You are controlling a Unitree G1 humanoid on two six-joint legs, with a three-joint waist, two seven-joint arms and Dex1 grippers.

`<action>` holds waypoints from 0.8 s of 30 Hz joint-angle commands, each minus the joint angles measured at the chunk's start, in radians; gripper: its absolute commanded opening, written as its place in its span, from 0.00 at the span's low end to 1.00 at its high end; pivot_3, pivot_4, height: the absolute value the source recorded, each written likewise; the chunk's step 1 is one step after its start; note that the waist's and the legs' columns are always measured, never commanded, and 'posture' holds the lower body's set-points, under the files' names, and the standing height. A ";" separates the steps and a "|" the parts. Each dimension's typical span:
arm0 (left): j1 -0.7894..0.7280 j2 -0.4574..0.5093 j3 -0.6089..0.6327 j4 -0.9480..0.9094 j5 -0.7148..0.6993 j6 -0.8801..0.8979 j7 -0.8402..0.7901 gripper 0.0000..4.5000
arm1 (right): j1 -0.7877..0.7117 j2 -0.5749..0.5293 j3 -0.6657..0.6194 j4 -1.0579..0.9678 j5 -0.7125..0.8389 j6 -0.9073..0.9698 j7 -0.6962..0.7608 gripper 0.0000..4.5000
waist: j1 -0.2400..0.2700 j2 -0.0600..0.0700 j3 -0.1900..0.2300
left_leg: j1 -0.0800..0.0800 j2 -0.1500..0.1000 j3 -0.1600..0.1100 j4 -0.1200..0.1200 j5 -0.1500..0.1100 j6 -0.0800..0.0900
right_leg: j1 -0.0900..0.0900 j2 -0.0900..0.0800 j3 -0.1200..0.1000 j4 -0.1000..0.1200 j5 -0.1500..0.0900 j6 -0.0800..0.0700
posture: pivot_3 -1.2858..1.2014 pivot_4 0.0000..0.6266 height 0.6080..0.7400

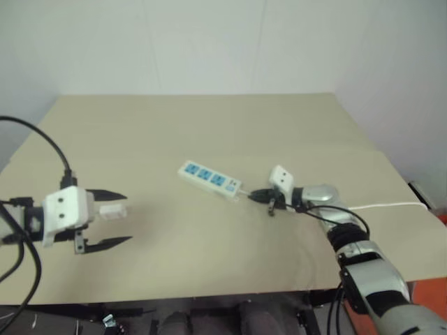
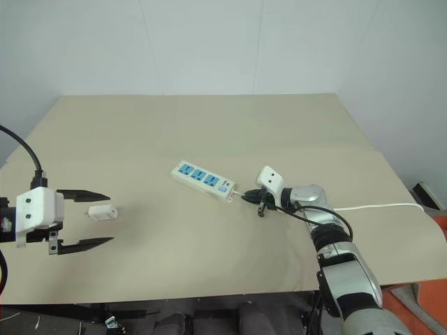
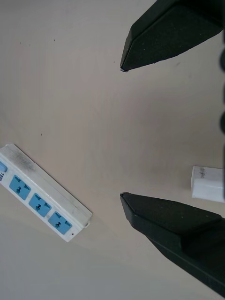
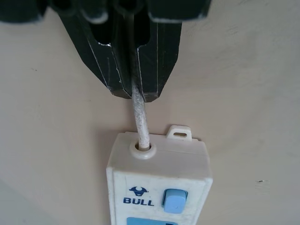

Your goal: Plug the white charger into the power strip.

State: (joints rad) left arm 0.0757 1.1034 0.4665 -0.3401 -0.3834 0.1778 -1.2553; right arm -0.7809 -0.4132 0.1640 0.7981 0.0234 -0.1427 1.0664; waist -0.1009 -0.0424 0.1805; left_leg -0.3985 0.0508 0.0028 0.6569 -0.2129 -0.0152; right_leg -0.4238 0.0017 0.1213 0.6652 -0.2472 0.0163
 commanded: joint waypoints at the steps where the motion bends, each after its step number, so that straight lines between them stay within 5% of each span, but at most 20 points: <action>1: -0.025 0.006 0.007 -0.019 -0.002 -0.012 0.014 1.00 | 0.079 -0.024 0.002 -0.223 0.039 0.048 0.054 0.00 | 0.001 0.000 0.000 | 0.000 0.000 0.000 0.000 0.000 0.000 | 0.000 0.000 0.000 0.000 0.000 0.000 | 0.52 0.24 1.00; 6: -0.032 0.011 -0.004 -0.007 0.010 -0.019 0.009 1.00 | 0.270 -0.083 -0.003 -0.610 0.062 0.172 0.036 0.00 | 0.004 0.000 0.000 | -0.004 0.000 0.000 0.000 0.000 0.000 | -0.003 -0.001 0.000 -0.001 0.001 -0.001 | 0.52 0.24 1.00; 11: -0.061 0.014 -0.030 0.012 0.015 -0.023 0.004 1.00 | 0.398 -0.093 -0.010 -0.767 0.056 0.244 -0.041 0.00 | 0.004 0.000 0.000 | -0.003 0.000 0.000 0.000 0.000 0.000 | -0.003 0.000 0.000 0.000 -0.003 0.004 | 0.52 0.24 1.00; 12: -0.071 0.014 -0.040 0.018 0.014 -0.024 0.002 1.00 | 0.416 -0.090 -0.011 -0.781 0.060 0.258 -0.054 0.16 | 0.004 0.000 0.000 | -0.002 0.000 0.000 0.000 0.000 0.000 | -0.002 0.000 0.000 0.000 -0.003 0.005 | 0.52 0.24 1.00; 23: -0.136 0.004 -0.121 0.053 0.017 -0.038 -0.011 1.00 | 0.515 -0.049 -0.080 -0.888 0.140 0.288 -0.165 0.99 | 0.007 0.000 0.000 | -0.001 0.000 0.000 0.002 0.000 0.000 | -0.001 0.000 0.000 0.001 -0.002 0.006 | 0.52 0.24 1.00; 24: -0.135 0.007 -0.120 0.055 0.012 -0.036 -0.021 1.00 | 0.521 -0.041 -0.088 -0.892 0.153 0.282 -0.174 0.99 | 0.007 0.000 0.000 | -0.001 0.000 0.000 0.002 0.000 0.000 | -0.001 0.000 0.000 0.001 -0.002 0.006 | 0.52 0.24 1.00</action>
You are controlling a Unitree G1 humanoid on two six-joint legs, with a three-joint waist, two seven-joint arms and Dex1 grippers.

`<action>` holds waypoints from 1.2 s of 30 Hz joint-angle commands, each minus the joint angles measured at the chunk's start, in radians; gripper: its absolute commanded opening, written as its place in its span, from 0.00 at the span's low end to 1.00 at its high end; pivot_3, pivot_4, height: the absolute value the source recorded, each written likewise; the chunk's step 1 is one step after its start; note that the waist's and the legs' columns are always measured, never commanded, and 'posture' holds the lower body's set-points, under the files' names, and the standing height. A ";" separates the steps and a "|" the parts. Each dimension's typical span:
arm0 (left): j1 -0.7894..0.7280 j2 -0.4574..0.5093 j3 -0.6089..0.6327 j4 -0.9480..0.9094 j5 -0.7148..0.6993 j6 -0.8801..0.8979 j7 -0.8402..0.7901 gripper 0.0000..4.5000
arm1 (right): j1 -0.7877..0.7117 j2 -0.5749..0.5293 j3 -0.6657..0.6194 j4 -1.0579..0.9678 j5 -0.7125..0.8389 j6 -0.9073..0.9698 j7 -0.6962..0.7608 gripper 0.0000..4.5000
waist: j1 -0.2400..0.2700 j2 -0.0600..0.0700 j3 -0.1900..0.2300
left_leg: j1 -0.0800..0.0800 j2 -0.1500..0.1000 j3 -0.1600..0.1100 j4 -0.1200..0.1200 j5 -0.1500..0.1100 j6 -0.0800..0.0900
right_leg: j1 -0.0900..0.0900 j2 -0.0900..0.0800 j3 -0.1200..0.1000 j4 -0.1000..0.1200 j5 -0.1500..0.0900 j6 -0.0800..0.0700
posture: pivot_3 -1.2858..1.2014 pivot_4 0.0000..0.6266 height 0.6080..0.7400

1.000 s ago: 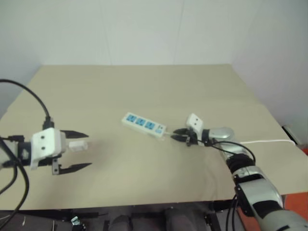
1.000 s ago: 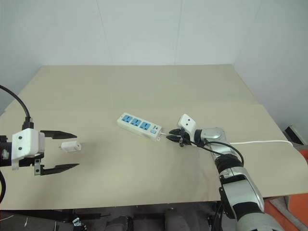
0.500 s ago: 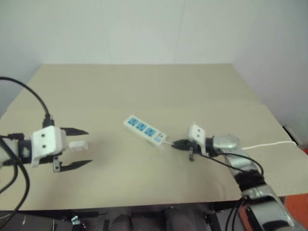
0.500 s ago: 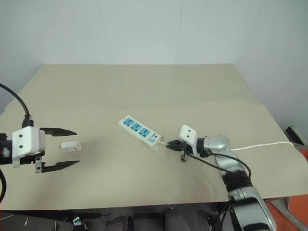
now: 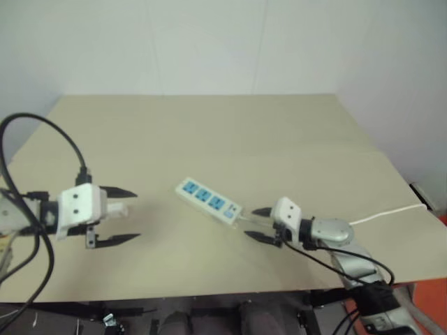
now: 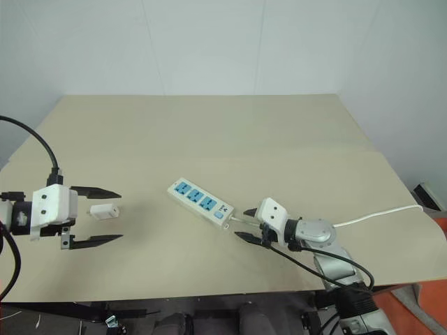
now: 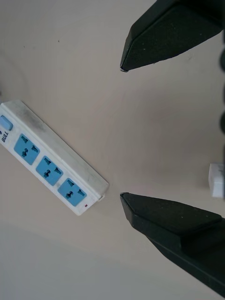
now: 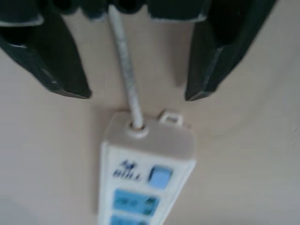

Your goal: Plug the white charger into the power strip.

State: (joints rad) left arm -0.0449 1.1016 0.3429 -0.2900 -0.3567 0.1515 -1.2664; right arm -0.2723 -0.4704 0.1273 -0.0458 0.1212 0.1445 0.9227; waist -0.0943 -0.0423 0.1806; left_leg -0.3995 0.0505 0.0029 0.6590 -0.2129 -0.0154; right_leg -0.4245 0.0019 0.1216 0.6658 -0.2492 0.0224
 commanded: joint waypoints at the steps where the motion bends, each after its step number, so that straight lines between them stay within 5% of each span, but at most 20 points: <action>1: -0.007 0.013 0.008 0.006 -0.021 -0.014 -0.026 1.00 | 0.019 0.025 -0.058 -0.057 0.073 -0.007 -0.037 0.99 | 0.000 0.000 0.000 | 0.000 0.000 0.000 0.000 0.000 0.000 | 0.000 0.000 0.000 0.000 0.000 0.000 | 0.52 0.24 1.00; 9: 0.006 0.015 0.005 0.020 0.004 -0.040 -0.043 1.00 | 0.009 0.125 -0.019 -0.055 0.042 -0.047 -0.168 0.99 | -0.001 0.000 0.000 | -0.001 0.000 0.000 0.000 0.000 0.000 | -0.001 0.000 0.000 -0.001 0.000 0.000 | 0.52 0.24 1.00; 36: 0.048 0.012 -0.003 -0.003 0.042 -0.066 -0.016 1.00 | -0.025 0.231 0.077 0.171 0.009 -0.152 -0.161 0.99 | -0.002 0.000 0.000 | -0.001 0.001 0.000 0.000 0.000 0.000 | -0.001 0.000 0.000 -0.001 0.000 -0.001 | 0.52 0.24 1.00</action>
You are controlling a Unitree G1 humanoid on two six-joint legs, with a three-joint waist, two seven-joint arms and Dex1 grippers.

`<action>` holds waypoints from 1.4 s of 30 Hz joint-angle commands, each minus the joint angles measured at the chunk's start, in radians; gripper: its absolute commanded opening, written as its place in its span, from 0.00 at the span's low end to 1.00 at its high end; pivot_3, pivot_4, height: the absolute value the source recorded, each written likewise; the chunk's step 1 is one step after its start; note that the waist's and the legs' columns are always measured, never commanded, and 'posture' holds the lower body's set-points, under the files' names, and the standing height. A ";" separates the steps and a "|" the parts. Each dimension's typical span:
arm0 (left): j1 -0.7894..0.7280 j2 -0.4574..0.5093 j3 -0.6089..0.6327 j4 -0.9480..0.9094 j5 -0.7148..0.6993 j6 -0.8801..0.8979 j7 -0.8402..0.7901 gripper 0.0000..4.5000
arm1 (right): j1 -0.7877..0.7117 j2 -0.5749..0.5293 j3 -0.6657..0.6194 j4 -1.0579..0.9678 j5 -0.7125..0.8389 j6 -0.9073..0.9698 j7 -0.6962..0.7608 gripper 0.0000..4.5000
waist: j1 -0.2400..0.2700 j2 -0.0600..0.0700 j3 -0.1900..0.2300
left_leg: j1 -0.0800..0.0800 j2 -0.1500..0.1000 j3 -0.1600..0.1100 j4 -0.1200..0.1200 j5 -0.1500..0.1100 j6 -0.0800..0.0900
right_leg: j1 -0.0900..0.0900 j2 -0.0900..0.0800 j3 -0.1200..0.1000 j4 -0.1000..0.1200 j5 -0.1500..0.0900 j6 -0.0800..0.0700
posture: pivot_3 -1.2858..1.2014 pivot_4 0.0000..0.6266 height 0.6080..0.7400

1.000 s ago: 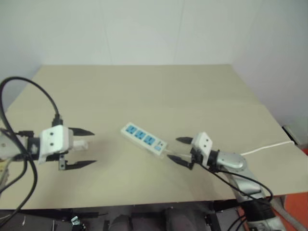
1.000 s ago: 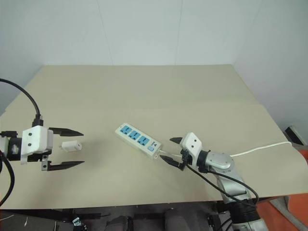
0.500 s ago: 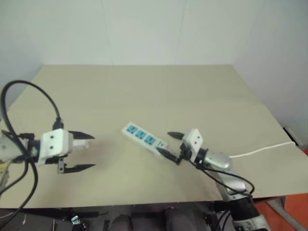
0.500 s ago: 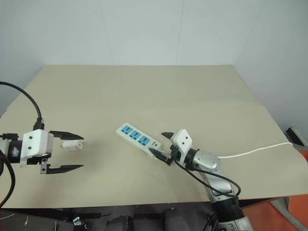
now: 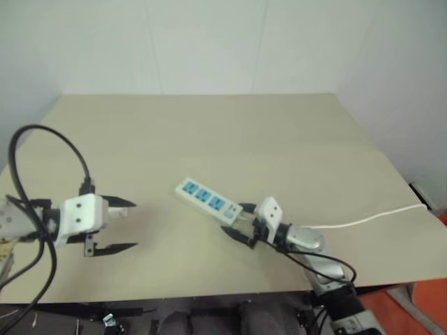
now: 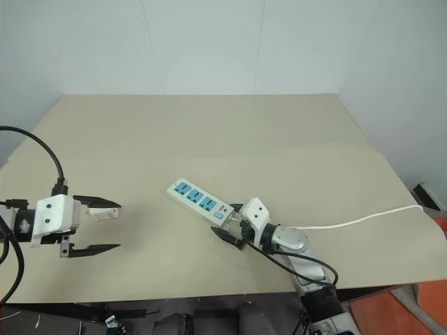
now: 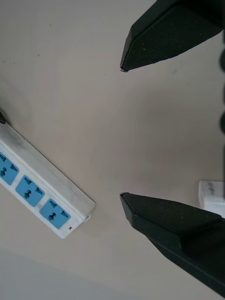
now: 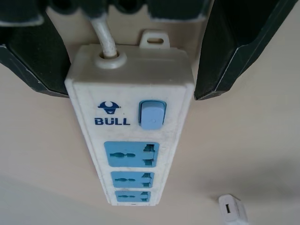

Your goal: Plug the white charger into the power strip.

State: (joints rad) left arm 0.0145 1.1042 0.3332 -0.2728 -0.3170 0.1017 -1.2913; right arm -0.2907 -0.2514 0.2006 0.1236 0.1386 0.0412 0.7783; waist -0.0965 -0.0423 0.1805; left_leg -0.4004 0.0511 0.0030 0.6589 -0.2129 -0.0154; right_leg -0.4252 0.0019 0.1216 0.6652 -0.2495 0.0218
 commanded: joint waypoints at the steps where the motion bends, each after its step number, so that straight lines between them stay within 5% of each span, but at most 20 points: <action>1: -0.014 0.009 0.005 -0.022 -0.001 -0.013 0.009 1.00 | -0.003 0.017 0.005 0.009 -0.007 -0.059 -0.014 0.99 | 0.000 0.000 0.000 | 0.000 0.000 0.000 0.000 0.000 0.000 | 0.000 0.000 0.000 0.000 0.000 0.000 | 0.52 0.24 1.00; 10: -0.035 0.010 0.002 -0.023 -0.009 -0.004 0.012 1.00 | -0.013 0.034 0.013 0.070 -0.008 -0.082 -0.007 0.99 | -0.003 -0.001 0.000 | 0.002 0.000 0.000 0.000 0.000 0.000 | 0.001 0.000 0.000 0.001 0.000 0.000 | 0.52 0.24 1.00; 14: -0.037 0.004 0.000 -0.021 0.001 -0.009 0.023 1.00 | -0.015 0.037 0.022 0.081 -0.008 -0.107 0.009 0.76 | -0.003 -0.001 0.000 | 0.002 0.000 0.000 0.000 0.000 0.000 | 0.002 0.000 0.000 0.001 0.000 0.000 | 0.52 0.24 1.00; 25: -0.104 0.011 -0.043 0.018 -0.004 -0.043 0.022 1.00 | -0.046 -0.012 0.033 0.096 0.034 -0.139 0.160 0.76 | -0.001 -0.001 -0.001 | 0.002 0.000 0.000 0.000 0.000 0.000 | 0.001 0.000 0.000 0.001 0.000 0.000 | 0.52 0.24 1.00; 32: -0.414 0.116 -0.261 0.261 0.117 -0.050 -0.122 1.00 | -0.129 -0.073 0.056 0.155 0.083 -0.130 0.375 0.76 | -0.003 -0.001 -0.001 | 0.002 0.000 0.000 0.000 0.000 0.000 | 0.001 0.001 0.000 0.000 0.000 0.000 | 0.52 0.24 1.00; 39: -0.873 0.033 -0.588 0.557 0.425 -0.104 -0.271 1.00 | -0.183 -0.060 0.072 0.227 0.075 -0.128 0.437 0.76 | 0.001 -0.001 -0.001 | 0.001 0.000 -0.003 0.000 0.000 0.000 | 0.001 0.006 0.002 0.000 0.000 0.000 | 0.52 0.24 1.00; 42: -1.027 0.017 -0.751 0.661 0.454 -0.122 -0.320 1.00 | -0.189 -0.050 0.073 0.243 0.065 -0.128 0.426 0.76 | -0.002 -0.001 -0.001 | -0.001 0.000 -0.004 0.001 0.000 0.000 | 0.000 0.006 0.002 0.001 0.000 0.000 | 0.52 0.24 1.00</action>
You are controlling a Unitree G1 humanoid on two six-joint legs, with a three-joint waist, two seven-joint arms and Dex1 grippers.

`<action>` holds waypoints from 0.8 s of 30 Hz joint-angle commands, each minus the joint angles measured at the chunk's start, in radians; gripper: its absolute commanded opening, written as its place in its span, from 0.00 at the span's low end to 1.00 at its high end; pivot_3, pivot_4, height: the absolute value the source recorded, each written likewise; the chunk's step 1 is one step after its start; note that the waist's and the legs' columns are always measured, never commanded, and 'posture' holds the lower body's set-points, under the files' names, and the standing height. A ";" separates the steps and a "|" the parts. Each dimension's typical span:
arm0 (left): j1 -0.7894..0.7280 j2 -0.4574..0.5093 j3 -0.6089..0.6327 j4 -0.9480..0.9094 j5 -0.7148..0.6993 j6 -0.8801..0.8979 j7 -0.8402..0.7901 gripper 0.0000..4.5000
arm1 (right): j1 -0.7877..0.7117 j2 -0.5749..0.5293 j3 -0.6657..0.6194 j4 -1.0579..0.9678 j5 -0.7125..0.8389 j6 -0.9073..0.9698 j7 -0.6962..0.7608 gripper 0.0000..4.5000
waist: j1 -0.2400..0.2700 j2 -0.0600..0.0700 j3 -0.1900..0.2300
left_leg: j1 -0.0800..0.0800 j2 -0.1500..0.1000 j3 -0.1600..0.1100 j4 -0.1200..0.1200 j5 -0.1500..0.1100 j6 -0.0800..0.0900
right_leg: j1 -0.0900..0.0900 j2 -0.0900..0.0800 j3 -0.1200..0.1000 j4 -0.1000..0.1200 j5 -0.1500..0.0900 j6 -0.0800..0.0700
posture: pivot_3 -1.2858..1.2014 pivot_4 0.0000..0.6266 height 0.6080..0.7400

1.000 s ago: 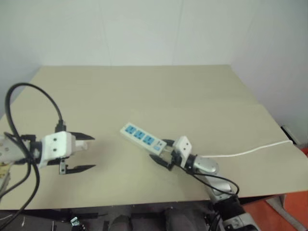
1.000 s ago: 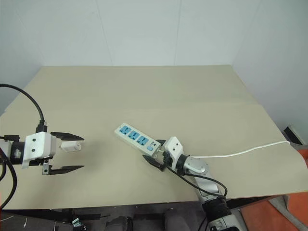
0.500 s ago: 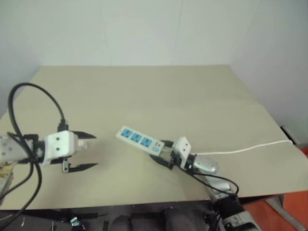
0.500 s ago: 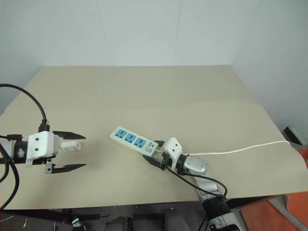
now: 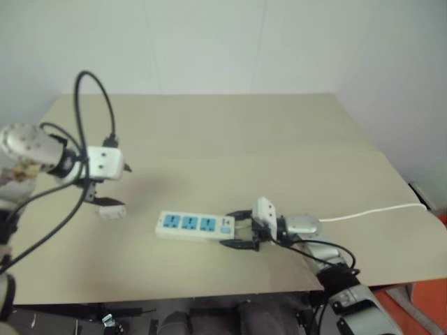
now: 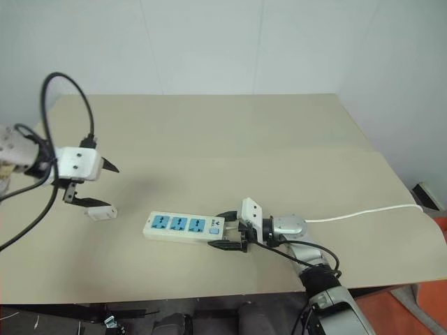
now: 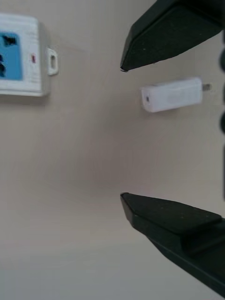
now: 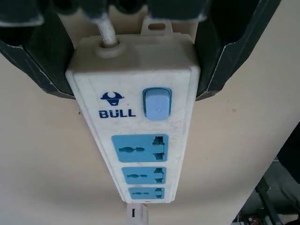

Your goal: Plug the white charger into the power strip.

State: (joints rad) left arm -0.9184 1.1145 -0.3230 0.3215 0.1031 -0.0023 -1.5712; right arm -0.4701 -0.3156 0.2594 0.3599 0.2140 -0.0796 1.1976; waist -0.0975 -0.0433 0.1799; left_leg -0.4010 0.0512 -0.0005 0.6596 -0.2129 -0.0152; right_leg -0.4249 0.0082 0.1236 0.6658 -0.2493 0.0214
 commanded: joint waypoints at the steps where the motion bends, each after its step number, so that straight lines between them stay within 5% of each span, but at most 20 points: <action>1: -0.145 0.001 -0.153 0.111 0.029 -0.028 -0.043 1.00 | -0.010 0.017 0.015 0.011 -0.013 -0.007 0.003 0.76 | -0.005 0.000 0.000 | 0.000 0.000 0.000 0.000 0.000 0.000 | 0.000 0.000 0.000 0.000 0.000 0.000 | 0.52 0.24 1.00; 10: -0.416 -0.091 -0.596 0.371 0.117 -0.120 -0.043 1.00 | 0.009 0.010 0.012 0.025 -0.041 -0.032 -0.018 0.76 | -0.001 0.000 0.000 | 0.001 0.000 -0.001 0.001 0.000 0.000 | 0.000 0.001 0.001 0.003 0.000 0.000 | 0.52 0.24 1.00; 18: -0.481 -0.203 -0.692 0.534 0.105 -0.083 -0.043 1.00 | 0.007 0.035 0.013 0.054 -0.064 -0.064 -0.062 0.76 | -0.003 0.000 0.000 | 0.002 0.000 -0.002 0.002 0.000 0.000 | 0.000 0.002 0.002 0.007 0.000 0.000 | 0.52 0.24 1.00; 24: -0.478 -0.198 -0.727 0.531 0.085 -0.068 -0.043 1.00 | 0.014 0.038 0.013 0.060 -0.081 -0.083 -0.092 0.76 | -0.003 0.000 0.000 | 0.005 -0.002 -0.003 0.002 0.000 0.000 | 0.000 0.003 0.004 0.011 0.000 0.000 | 0.52 0.24 1.00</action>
State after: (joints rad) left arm -1.3724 0.8956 -1.0461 0.8652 0.2088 -0.0843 -1.6115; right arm -0.4689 -0.2797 0.2632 0.4018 0.1686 -0.1566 1.1327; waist -0.1007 -0.0436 0.1798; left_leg -0.3959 0.0495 -0.0035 0.6613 -0.2128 -0.0149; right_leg -0.4253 0.0109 0.1278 0.6768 -0.2497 0.0218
